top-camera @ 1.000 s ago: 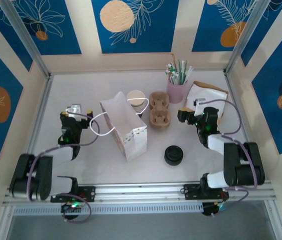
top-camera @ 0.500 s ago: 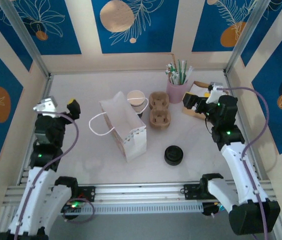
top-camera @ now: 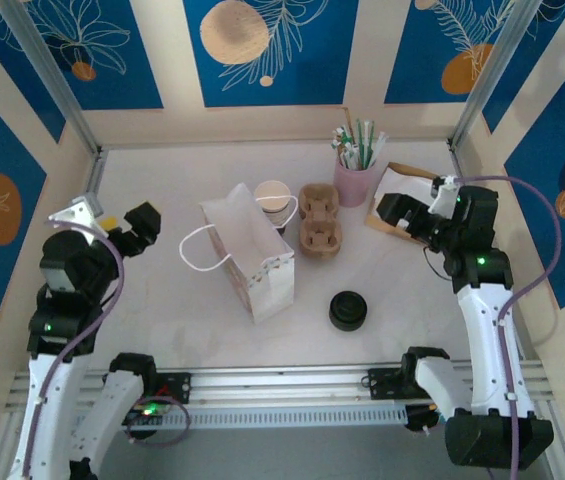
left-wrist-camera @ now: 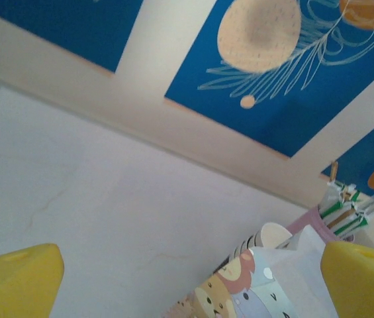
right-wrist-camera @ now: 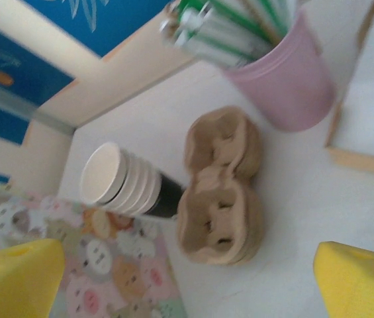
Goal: Pack the takeout coffee
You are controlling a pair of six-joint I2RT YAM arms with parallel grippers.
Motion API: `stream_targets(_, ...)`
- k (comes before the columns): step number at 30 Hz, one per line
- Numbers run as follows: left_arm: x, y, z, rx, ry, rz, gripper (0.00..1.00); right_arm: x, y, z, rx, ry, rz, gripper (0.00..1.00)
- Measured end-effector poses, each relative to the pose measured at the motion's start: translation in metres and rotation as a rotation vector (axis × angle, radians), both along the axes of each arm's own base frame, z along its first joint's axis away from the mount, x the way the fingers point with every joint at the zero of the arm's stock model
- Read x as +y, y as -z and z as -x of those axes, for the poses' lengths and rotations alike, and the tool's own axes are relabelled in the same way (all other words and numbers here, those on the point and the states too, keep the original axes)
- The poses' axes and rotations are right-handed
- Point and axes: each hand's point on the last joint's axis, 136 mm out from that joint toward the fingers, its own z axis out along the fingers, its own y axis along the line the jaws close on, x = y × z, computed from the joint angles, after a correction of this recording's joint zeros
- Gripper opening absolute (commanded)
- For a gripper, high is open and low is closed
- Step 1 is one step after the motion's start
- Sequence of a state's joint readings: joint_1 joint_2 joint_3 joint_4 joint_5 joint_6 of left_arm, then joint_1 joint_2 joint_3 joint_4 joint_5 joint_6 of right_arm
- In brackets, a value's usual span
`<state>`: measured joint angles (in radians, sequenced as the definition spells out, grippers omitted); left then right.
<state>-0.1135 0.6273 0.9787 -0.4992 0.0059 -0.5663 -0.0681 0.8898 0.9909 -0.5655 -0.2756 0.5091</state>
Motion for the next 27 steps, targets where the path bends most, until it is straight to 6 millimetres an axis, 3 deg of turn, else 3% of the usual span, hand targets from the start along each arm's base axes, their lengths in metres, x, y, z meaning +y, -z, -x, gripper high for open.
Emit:
stream_targets(4, -0.009, 0.007, -0.006, 0.067, 0.039, 0.026, 1.0, 0.039, 0.024, 0.024, 0.07, -0.148, -0.044, 0.92)
stream_targets(12, -0.017, 0.014, -0.003, 0.104, 0.085, 0.054, 1.0, 0.104, 0.113, 0.083, 0.38, -0.378, -0.124, 0.87)
stream_targets(17, -0.02, 0.013, -0.001, 0.103, 0.099, 0.07, 1.0, 0.131, 0.158, 0.109, 0.57, -0.434, -0.11, 0.73)
stream_targets(22, -0.026, 0.012, 0.0, 0.106, 0.129, 0.091, 1.0, 0.138, 0.188, 0.095, 0.663, -0.357, -0.087, 0.5)
stream_targets(24, -0.029, 0.012, 0.0, 0.109, 0.144, 0.098, 1.0, 0.14, 0.2, 0.085, 0.702, -0.32, -0.08, 0.49)
stream_targets(27, -0.035, 0.011, -0.004, 0.124, 0.172, 0.111, 1.0, 0.154, 0.2, 0.06, 0.687, -0.3, -0.084, 0.49)
